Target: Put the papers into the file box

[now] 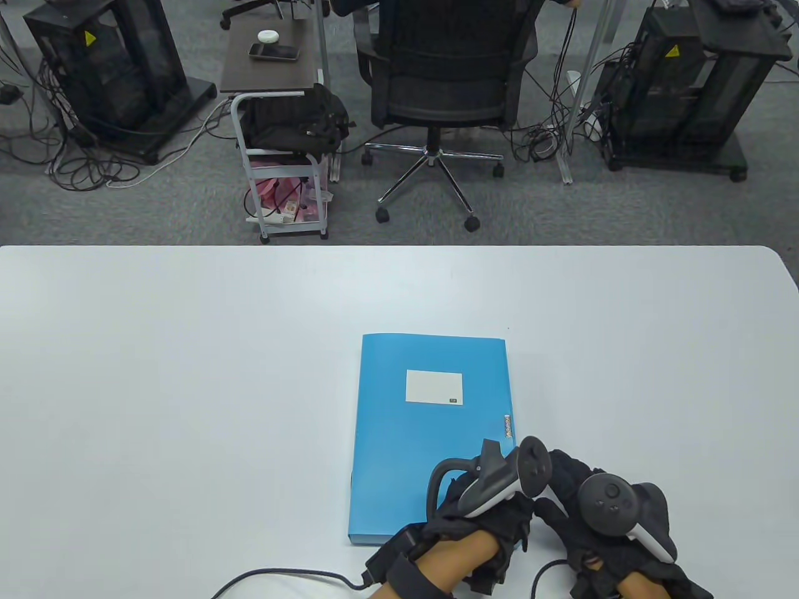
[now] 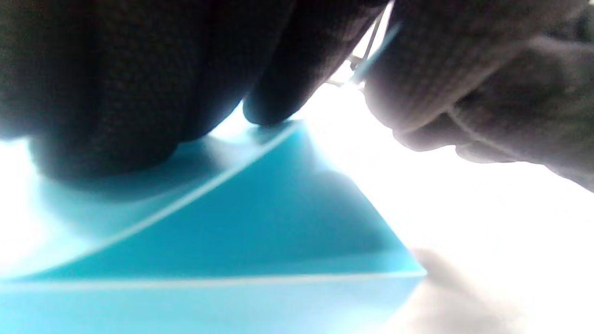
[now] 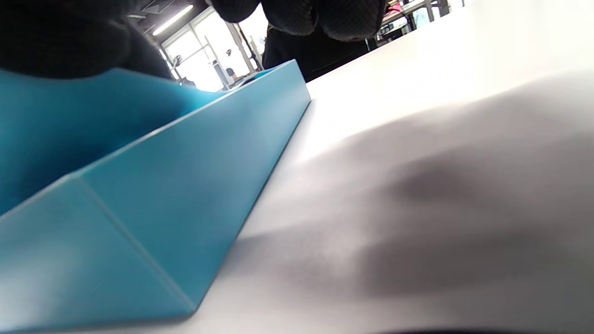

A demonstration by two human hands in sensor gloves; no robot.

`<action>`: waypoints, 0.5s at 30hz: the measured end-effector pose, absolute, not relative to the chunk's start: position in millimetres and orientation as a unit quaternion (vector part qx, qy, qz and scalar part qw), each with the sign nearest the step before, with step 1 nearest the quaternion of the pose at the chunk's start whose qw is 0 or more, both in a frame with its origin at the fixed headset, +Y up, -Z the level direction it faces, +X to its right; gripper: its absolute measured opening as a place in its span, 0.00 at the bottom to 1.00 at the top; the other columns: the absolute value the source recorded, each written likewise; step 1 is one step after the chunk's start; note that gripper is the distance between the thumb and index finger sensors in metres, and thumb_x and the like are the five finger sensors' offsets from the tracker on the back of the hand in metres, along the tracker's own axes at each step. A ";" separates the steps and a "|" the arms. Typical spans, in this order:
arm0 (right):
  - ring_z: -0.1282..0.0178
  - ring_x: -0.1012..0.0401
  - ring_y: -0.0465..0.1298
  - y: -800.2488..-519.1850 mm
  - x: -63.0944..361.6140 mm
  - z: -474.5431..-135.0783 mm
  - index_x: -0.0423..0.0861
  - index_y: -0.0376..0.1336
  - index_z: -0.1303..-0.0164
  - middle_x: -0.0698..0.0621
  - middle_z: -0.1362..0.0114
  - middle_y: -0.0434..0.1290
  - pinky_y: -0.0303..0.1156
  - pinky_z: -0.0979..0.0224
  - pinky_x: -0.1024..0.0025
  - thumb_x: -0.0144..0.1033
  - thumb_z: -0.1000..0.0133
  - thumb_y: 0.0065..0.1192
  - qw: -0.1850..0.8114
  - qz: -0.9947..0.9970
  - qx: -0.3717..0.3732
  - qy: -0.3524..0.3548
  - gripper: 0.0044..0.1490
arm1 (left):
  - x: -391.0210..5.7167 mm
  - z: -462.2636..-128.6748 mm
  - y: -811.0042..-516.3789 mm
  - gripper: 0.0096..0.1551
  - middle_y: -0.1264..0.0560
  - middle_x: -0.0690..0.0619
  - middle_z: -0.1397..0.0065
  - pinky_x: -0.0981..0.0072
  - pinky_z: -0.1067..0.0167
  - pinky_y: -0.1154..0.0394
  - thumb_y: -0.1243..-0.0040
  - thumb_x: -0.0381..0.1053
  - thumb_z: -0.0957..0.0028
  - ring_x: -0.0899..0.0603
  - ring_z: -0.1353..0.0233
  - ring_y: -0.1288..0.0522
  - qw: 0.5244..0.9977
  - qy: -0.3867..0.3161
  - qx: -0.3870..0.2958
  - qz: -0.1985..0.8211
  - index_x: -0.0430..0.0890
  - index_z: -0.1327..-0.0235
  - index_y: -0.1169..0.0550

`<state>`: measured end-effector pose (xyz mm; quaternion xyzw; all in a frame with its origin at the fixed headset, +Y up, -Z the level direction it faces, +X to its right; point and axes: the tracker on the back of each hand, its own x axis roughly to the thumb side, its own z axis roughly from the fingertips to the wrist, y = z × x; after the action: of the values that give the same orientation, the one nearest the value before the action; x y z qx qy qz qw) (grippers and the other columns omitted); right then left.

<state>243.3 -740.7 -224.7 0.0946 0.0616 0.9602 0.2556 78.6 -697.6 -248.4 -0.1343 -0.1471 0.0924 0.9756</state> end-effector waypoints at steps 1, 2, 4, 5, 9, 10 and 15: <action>0.19 0.44 0.54 -740.3 245.7 -224.8 0.50 0.44 0.29 0.44 0.18 0.47 0.47 0.24 0.30 0.55 0.52 0.46 0.262 0.960 0.085 0.057 0.43 | 79.2 -246.1 -698.3 0.41 0.18 0.29 0.53 0.49 0.70 0.13 0.40 0.66 0.62 0.32 0.66 0.12 0.974 -0.149 -0.140 0.092 0.40 0.44 0.18; 0.20 0.44 0.54 -740.2 248.3 -225.3 0.49 0.44 0.29 0.44 0.18 0.48 0.47 0.24 0.30 0.54 0.52 0.46 0.266 0.960 0.071 0.050 0.42 | 78.5 -244.0 -698.7 0.39 0.18 0.29 0.51 0.49 0.69 0.14 0.42 0.66 0.61 0.32 0.65 0.12 0.973 -0.151 -0.147 0.088 0.43 0.44 0.17; 0.20 0.44 0.54 -742.4 250.3 -226.8 0.49 0.44 0.29 0.44 0.18 0.48 0.47 0.24 0.30 0.54 0.52 0.46 0.265 0.961 0.066 0.051 0.42 | 76.2 -241.7 -698.1 0.38 0.18 0.30 0.51 0.49 0.68 0.13 0.42 0.65 0.61 0.33 0.64 0.12 0.975 -0.153 -0.135 0.091 0.43 0.44 0.17; 0.20 0.43 0.54 -744.0 250.1 -227.4 0.49 0.44 0.29 0.44 0.18 0.47 0.47 0.24 0.30 0.55 0.52 0.46 0.264 0.961 0.065 0.058 0.43 | 74.5 -240.2 -697.2 0.38 0.18 0.30 0.50 0.49 0.67 0.14 0.42 0.65 0.61 0.33 0.63 0.13 0.973 -0.157 -0.139 0.096 0.43 0.44 0.17; 0.20 0.43 0.53 -746.1 248.7 -227.2 0.49 0.43 0.29 0.44 0.18 0.46 0.46 0.24 0.30 0.55 0.52 0.46 0.259 0.962 0.065 0.063 0.44 | 60.0 -234.0 -693.5 0.39 0.19 0.34 0.43 0.48 0.59 0.15 0.43 0.66 0.59 0.34 0.56 0.14 0.968 -0.156 -0.148 0.131 0.45 0.40 0.20; 0.19 0.43 0.53 -746.1 248.4 -226.7 0.50 0.42 0.29 0.44 0.18 0.45 0.46 0.24 0.30 0.56 0.52 0.47 0.257 0.962 0.066 0.062 0.44 | 51.9 -232.0 -692.2 0.40 0.19 0.35 0.42 0.48 0.56 0.16 0.44 0.66 0.58 0.34 0.54 0.14 0.967 -0.144 -0.146 0.153 0.45 0.38 0.22; 0.19 0.43 0.52 -746.1 247.0 -227.1 0.52 0.42 0.29 0.45 0.18 0.43 0.46 0.24 0.30 0.57 0.53 0.49 0.243 0.966 0.070 0.059 0.45 | -0.5 -231.3 -684.5 0.44 0.36 0.39 0.24 0.36 0.33 0.36 0.43 0.66 0.58 0.30 0.29 0.29 0.967 -0.103 -0.046 0.228 0.52 0.27 0.35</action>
<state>247.0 -746.1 -227.1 0.0699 0.0587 0.9656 0.2434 -0.5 -684.5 -231.3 -0.0456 -0.1031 0.2276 0.9672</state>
